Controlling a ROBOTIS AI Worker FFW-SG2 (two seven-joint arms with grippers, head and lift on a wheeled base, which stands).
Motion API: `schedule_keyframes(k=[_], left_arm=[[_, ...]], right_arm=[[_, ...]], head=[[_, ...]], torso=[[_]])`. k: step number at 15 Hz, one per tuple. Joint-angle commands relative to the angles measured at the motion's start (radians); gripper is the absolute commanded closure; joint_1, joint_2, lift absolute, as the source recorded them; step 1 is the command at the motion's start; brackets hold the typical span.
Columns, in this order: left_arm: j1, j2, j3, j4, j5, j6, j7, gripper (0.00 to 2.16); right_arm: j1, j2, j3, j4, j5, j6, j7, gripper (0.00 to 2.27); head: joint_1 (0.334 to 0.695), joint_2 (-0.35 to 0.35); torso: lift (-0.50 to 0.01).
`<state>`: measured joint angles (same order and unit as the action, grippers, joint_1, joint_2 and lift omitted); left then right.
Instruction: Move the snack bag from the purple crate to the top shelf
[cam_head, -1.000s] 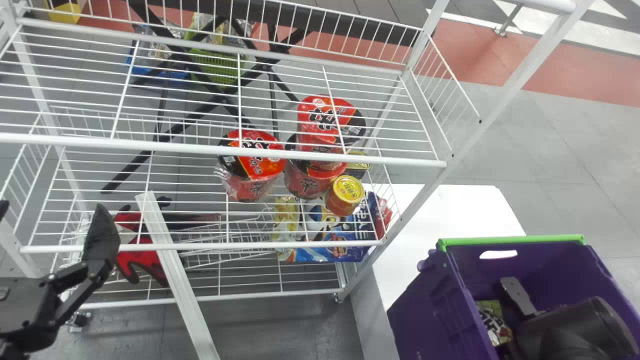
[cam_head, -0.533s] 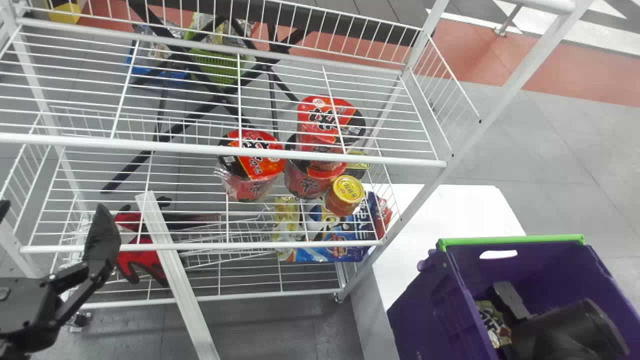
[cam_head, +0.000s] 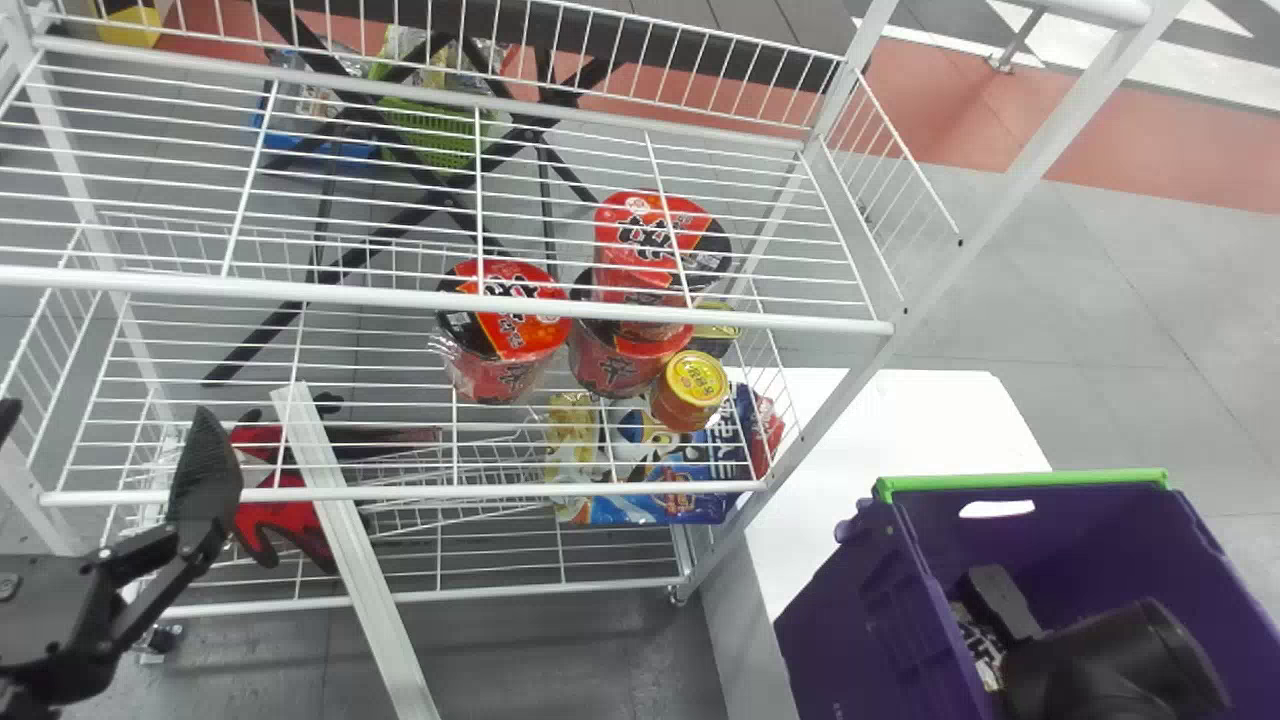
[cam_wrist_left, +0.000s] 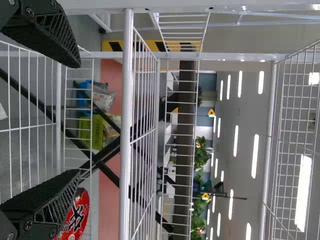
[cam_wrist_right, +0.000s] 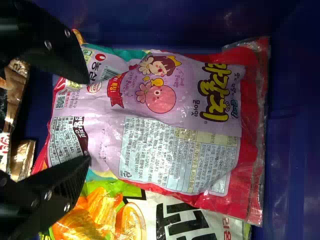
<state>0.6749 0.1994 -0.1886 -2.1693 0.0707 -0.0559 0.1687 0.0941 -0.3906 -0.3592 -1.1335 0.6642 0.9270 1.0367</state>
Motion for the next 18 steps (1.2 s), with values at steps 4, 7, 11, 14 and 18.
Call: schedule_keyframes(k=[4, 7, 11, 14, 18], left_arm=[[0.000, -0.002, 0.001, 0.003, 0.000, 0.000, 0.000, 0.06], [-0.002, -0.006, 0.001, 0.006, -0.003, 0.000, 0.000, 0.06], [-0.012, -0.008, 0.001, 0.019, -0.002, 0.003, 0.000, 0.06], [-0.023, -0.009, 0.000, 0.034, 0.001, 0.000, 0.000, 0.06], [-0.031, -0.009, 0.000, 0.042, 0.003, 0.003, 0.000, 0.06]], right_arm=[[-0.004, 0.013, 0.009, 0.008, -0.011, 0.036, -0.061, 1.64], [0.041, 0.013, -0.009, -0.081, -0.014, 0.119, -0.070, 1.66], [0.111, 0.019, -0.050, -0.223, -0.008, 0.208, -0.053, 1.66], [0.150, 0.030, -0.080, -0.276, -0.001, 0.204, -0.027, 1.66], [0.196, 0.065, -0.118, -0.353, 0.000, 0.192, -0.017, 1.66]], head=[[0.695, -0.350], [0.695, -0.350], [0.695, -0.350], [0.695, -0.350], [0.695, -0.350]], torso=[[-0.453], [-0.453], [-0.453], [-0.453], [-0.452]])
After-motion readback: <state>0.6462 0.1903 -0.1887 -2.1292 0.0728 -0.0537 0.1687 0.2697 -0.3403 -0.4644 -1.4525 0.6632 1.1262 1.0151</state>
